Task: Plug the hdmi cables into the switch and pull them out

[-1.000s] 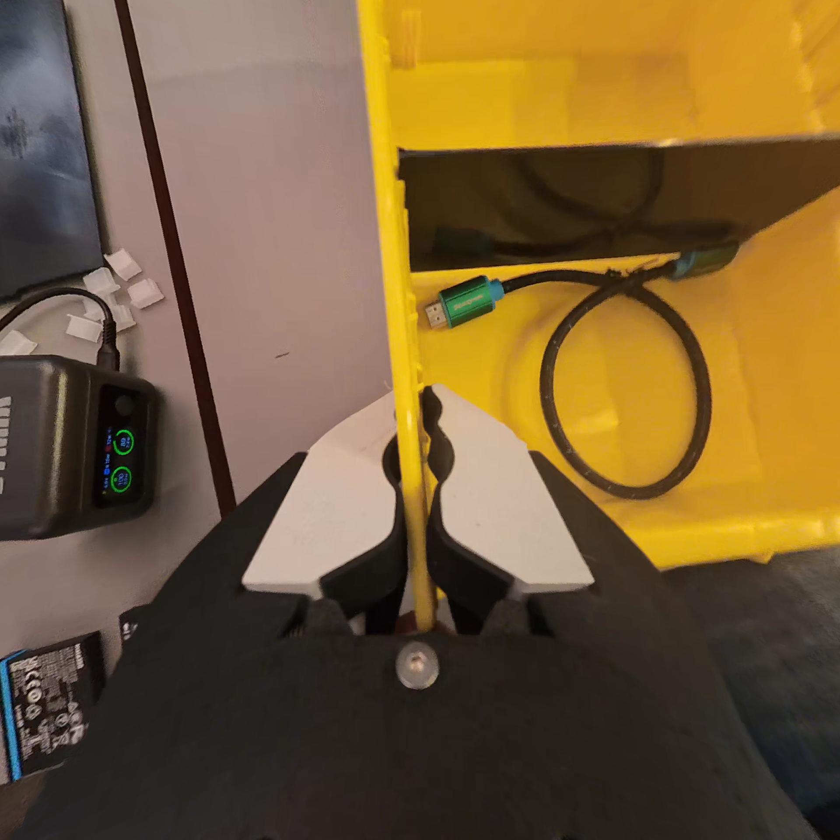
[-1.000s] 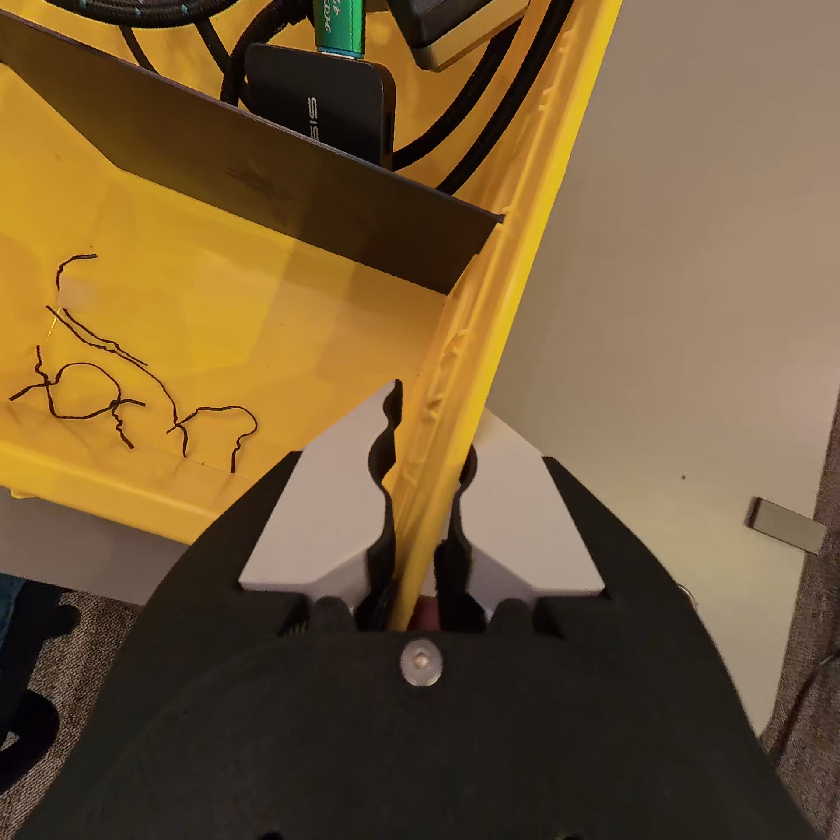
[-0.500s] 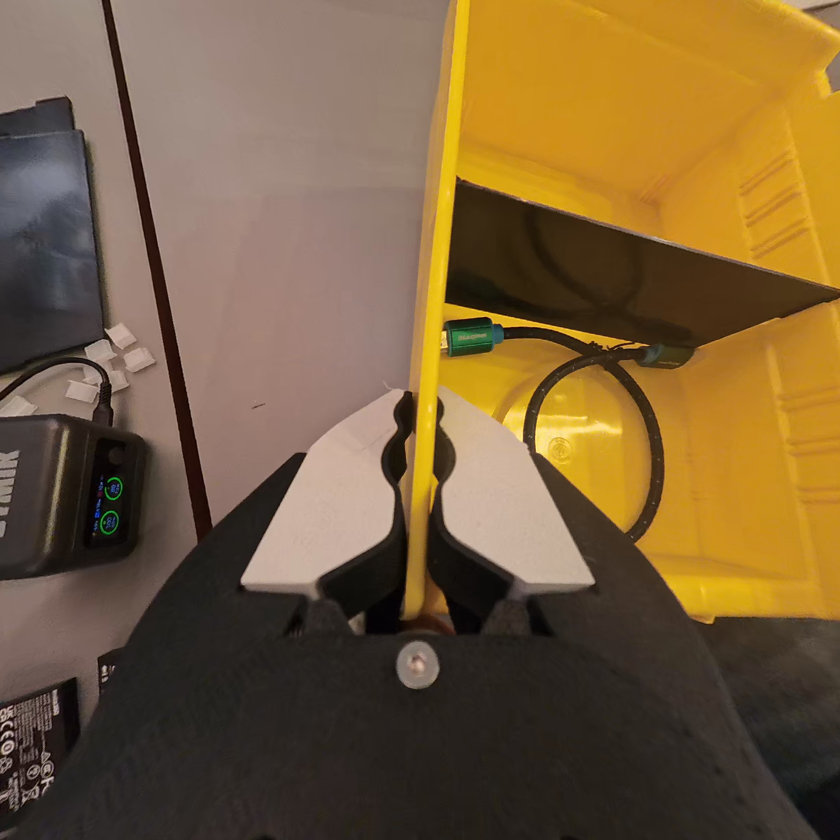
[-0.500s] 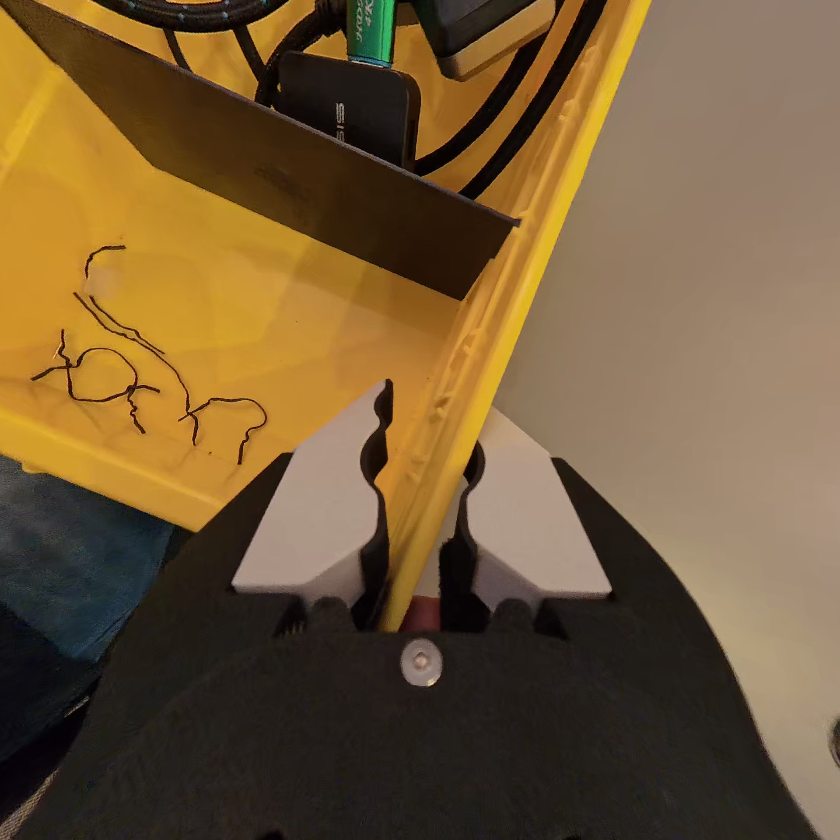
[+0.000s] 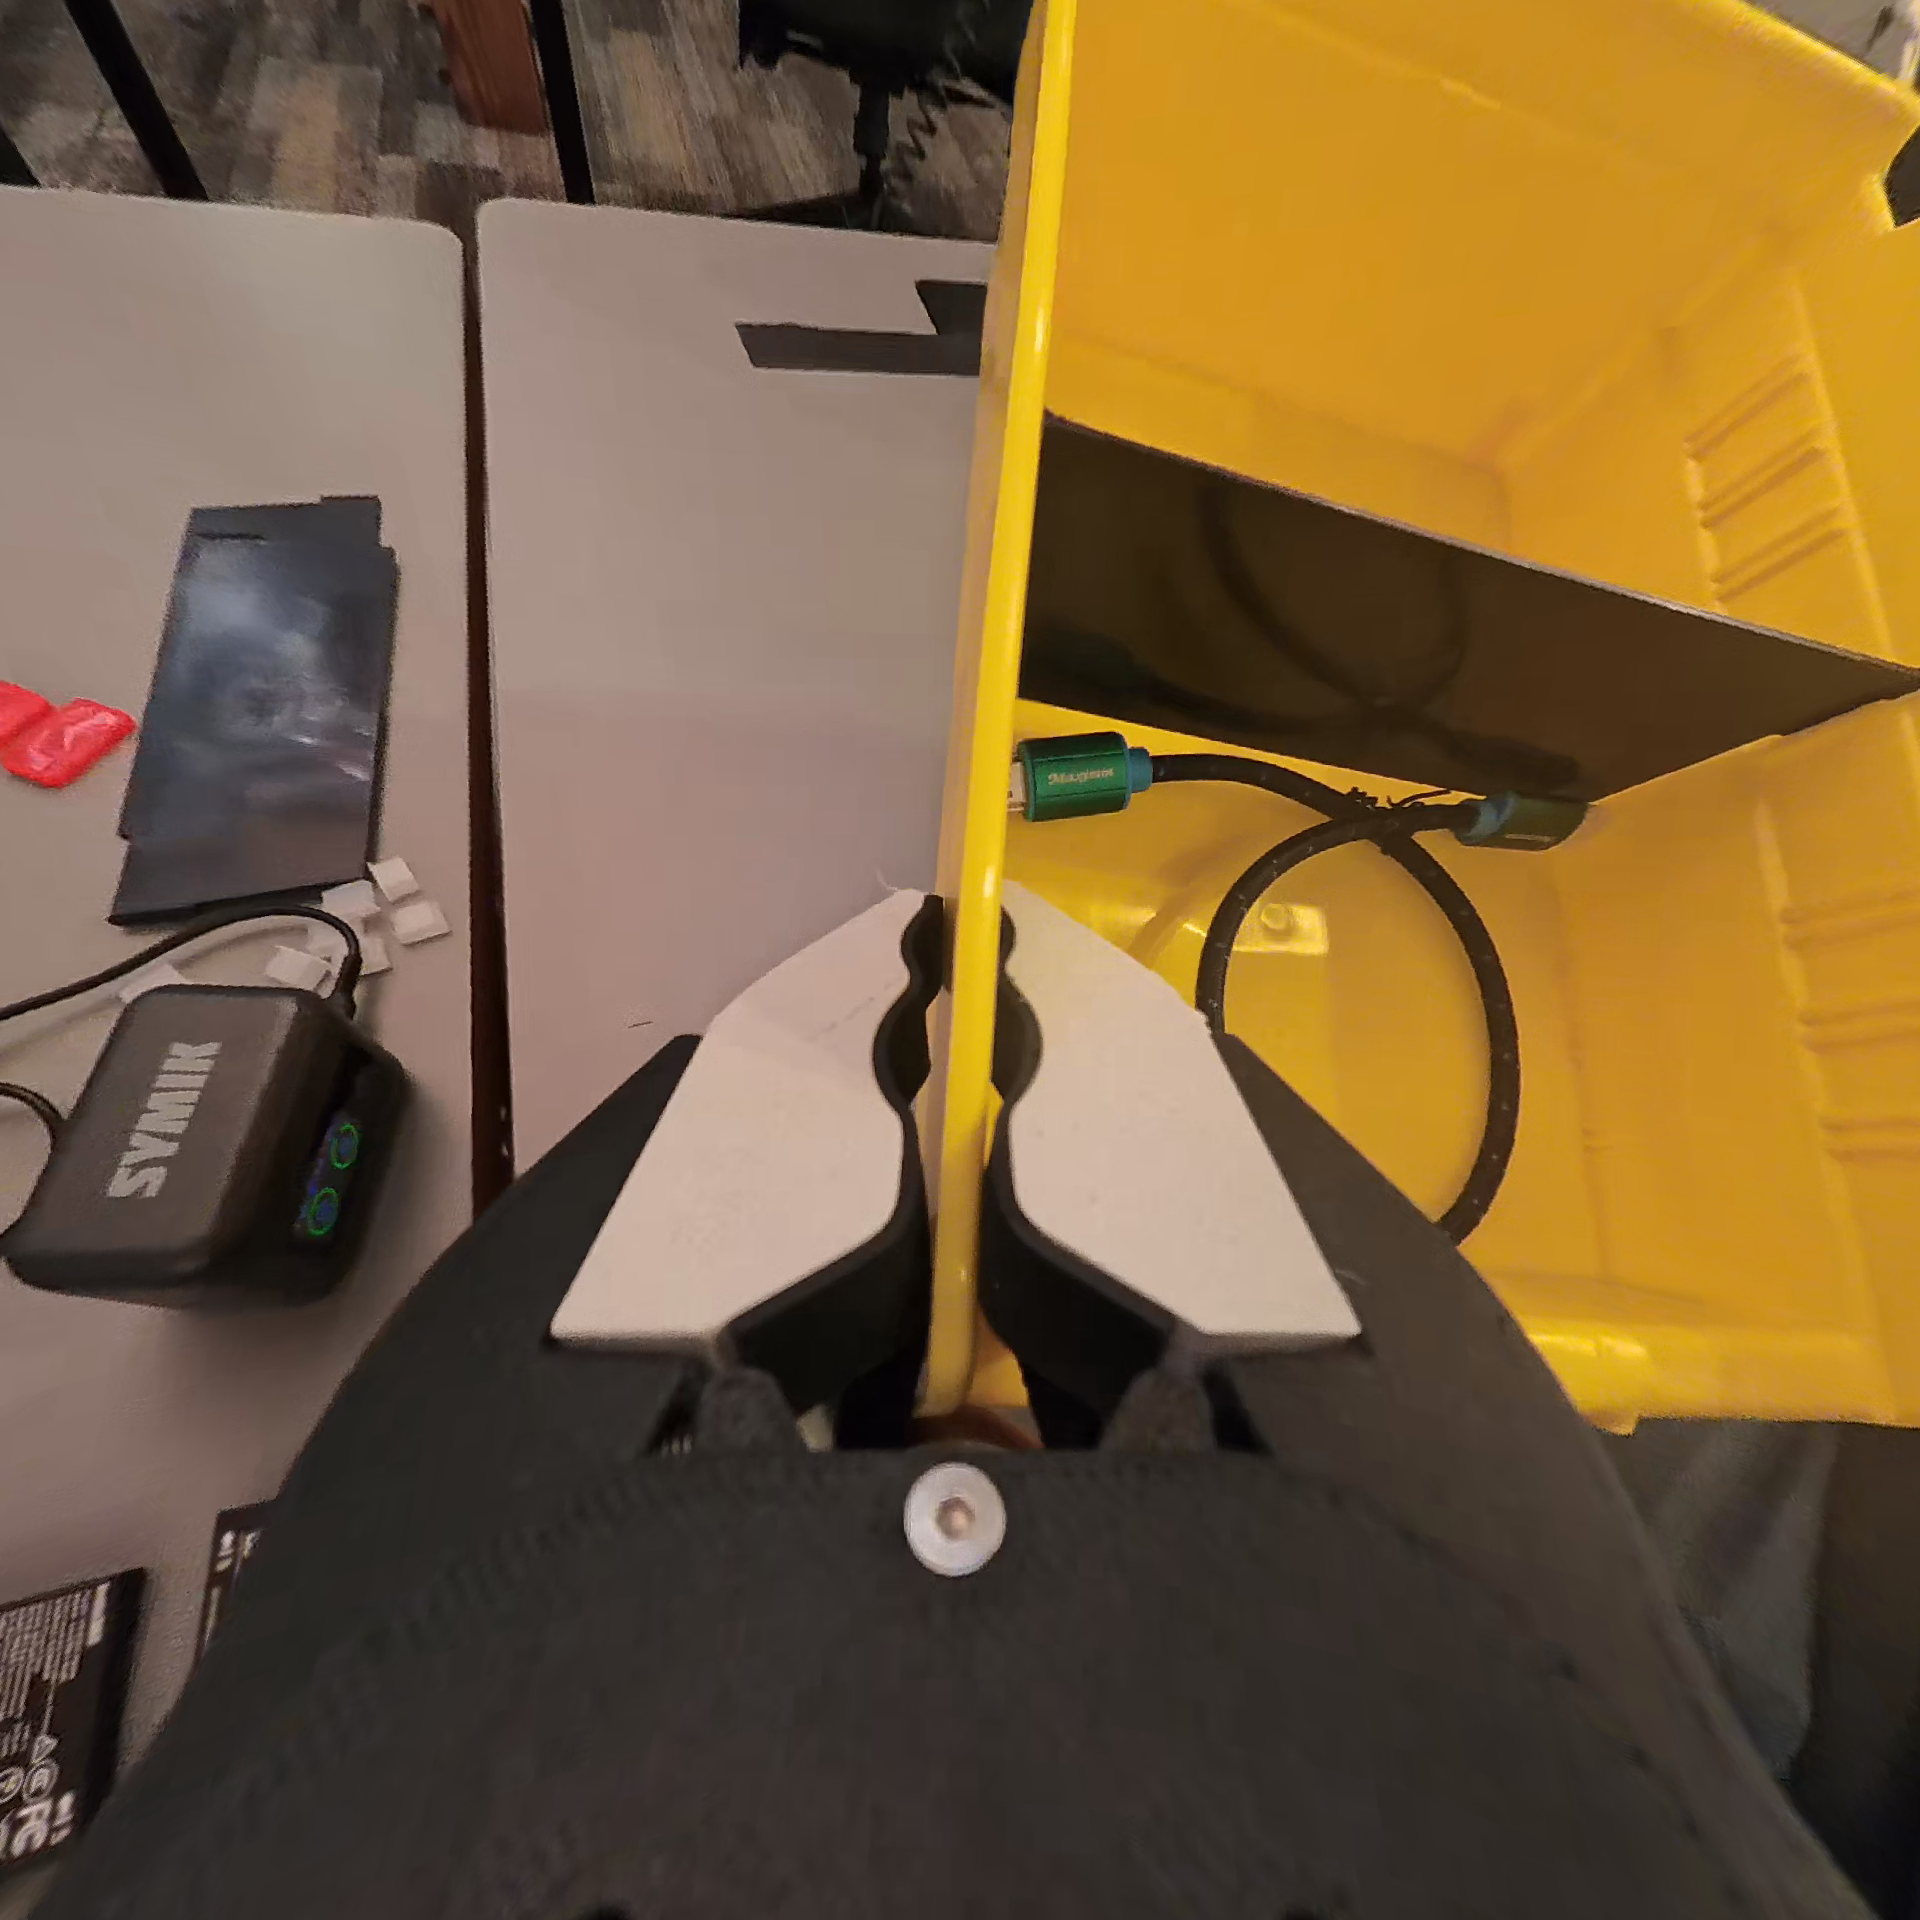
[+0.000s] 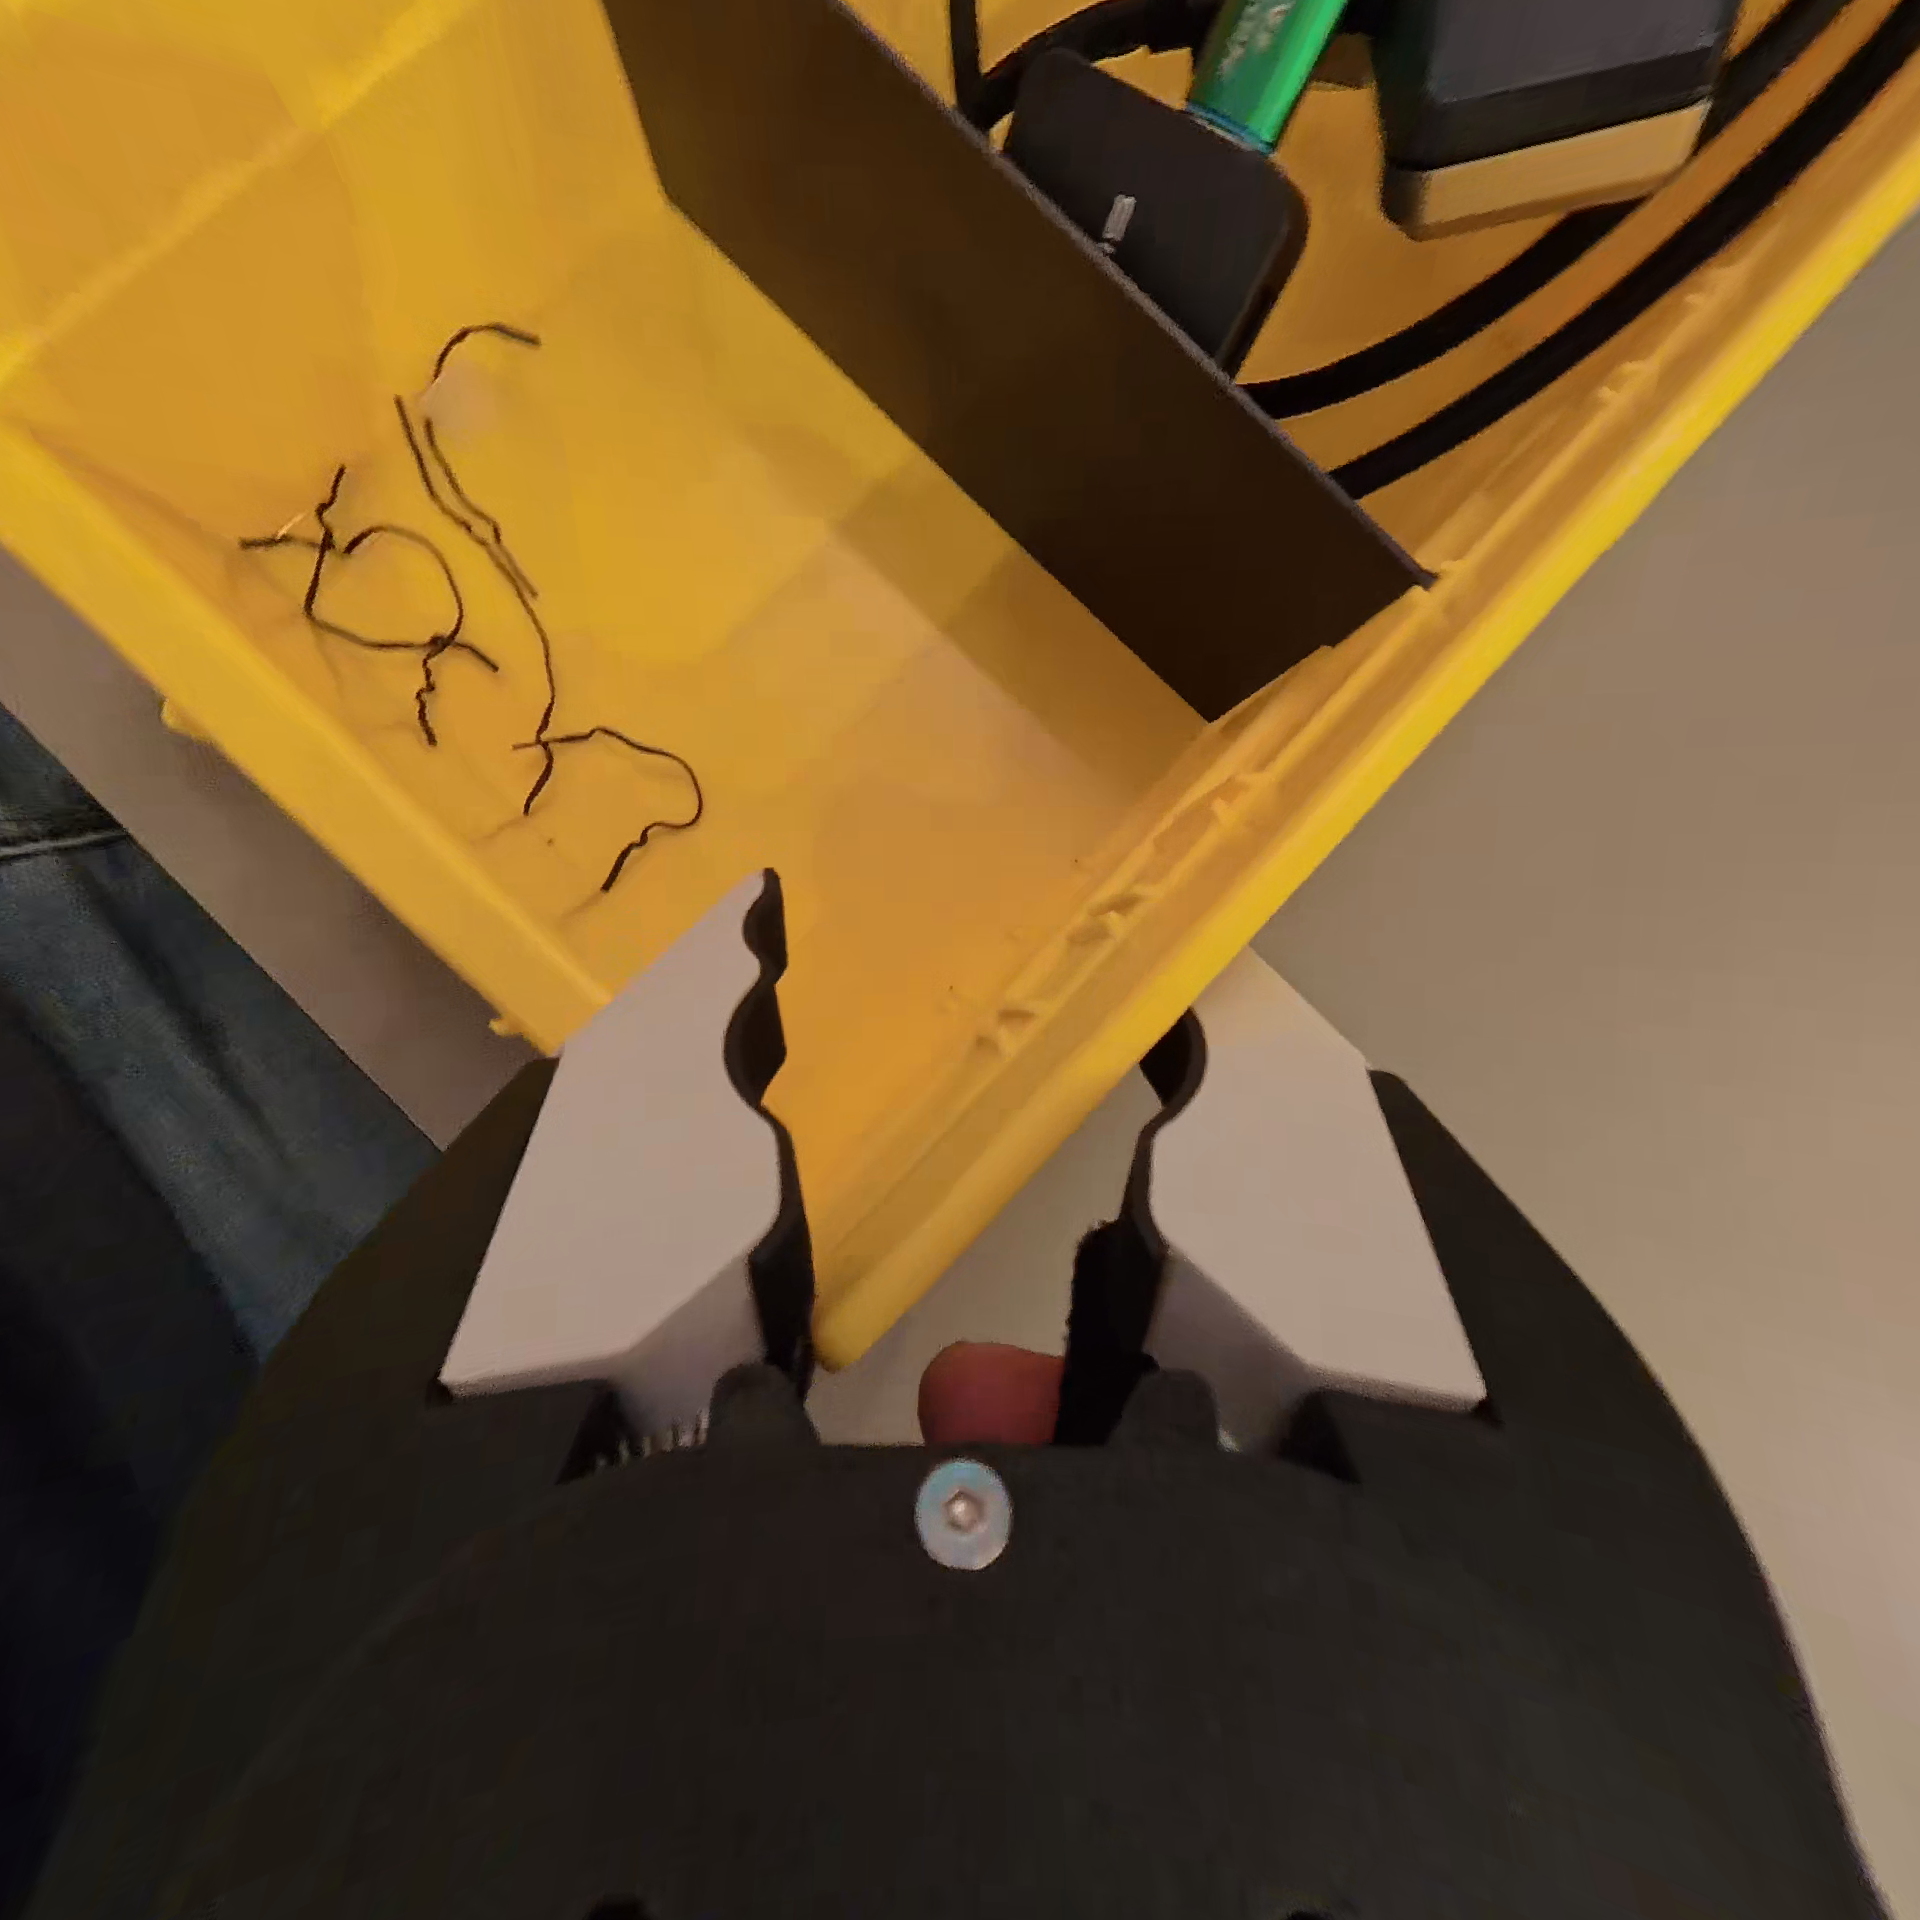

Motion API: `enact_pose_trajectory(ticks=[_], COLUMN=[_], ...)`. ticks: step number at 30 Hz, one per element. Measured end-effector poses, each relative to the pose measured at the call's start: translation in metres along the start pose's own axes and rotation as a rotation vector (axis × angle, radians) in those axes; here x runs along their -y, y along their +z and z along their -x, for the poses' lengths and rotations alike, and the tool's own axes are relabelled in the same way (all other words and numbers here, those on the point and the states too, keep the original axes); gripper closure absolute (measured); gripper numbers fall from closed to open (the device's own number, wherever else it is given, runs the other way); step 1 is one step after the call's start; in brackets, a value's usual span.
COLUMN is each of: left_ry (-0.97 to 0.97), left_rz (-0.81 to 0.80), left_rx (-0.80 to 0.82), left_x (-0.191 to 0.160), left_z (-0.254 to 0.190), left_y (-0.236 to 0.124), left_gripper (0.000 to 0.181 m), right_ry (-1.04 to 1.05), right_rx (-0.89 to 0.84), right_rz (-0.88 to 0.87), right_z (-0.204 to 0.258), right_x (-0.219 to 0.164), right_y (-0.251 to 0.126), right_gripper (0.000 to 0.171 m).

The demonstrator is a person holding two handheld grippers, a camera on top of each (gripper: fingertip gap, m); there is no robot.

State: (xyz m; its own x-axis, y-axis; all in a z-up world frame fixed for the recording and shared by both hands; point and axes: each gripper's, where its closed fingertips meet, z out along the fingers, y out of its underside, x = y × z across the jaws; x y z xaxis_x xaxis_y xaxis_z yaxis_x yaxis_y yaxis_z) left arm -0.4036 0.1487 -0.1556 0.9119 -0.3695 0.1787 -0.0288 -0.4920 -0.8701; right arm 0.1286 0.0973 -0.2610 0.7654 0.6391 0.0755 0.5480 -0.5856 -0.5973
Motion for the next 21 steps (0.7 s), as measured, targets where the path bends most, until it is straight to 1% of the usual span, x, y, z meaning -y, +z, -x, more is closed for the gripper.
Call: enact_pose_trajectory(ticks=[5,10,12,16,21], left_ry=[-0.017,-0.028,-0.032,-0.030,-0.025], left_rz=[-0.054,-0.118,-0.140,-0.187,-0.250], left_rx=[0.008,0.011,0.007,0.007,0.003], left_x=[0.010,0.023,0.029,0.041,0.057], left_z=[0.005,0.008,0.007,0.004,-0.002], left_y=[-0.012,-0.028,-0.034,-0.047,-0.063], left_gripper=[0.176,0.176,0.176,0.176,0.176], right_ry=[-0.113,-0.172,-0.171,-0.128,-0.147], right_rx=[0.052,0.084,0.113,0.188,0.276], right_rz=[0.015,0.009,-0.012,-0.063,-0.091], right_z=[0.042,0.068,0.081,0.118,0.161], right_x=[0.035,0.067,0.082,0.114,0.154], right_y=[0.026,0.048,0.056,0.074,0.098], right_gripper=[0.092,0.093,0.092,0.084,0.080])
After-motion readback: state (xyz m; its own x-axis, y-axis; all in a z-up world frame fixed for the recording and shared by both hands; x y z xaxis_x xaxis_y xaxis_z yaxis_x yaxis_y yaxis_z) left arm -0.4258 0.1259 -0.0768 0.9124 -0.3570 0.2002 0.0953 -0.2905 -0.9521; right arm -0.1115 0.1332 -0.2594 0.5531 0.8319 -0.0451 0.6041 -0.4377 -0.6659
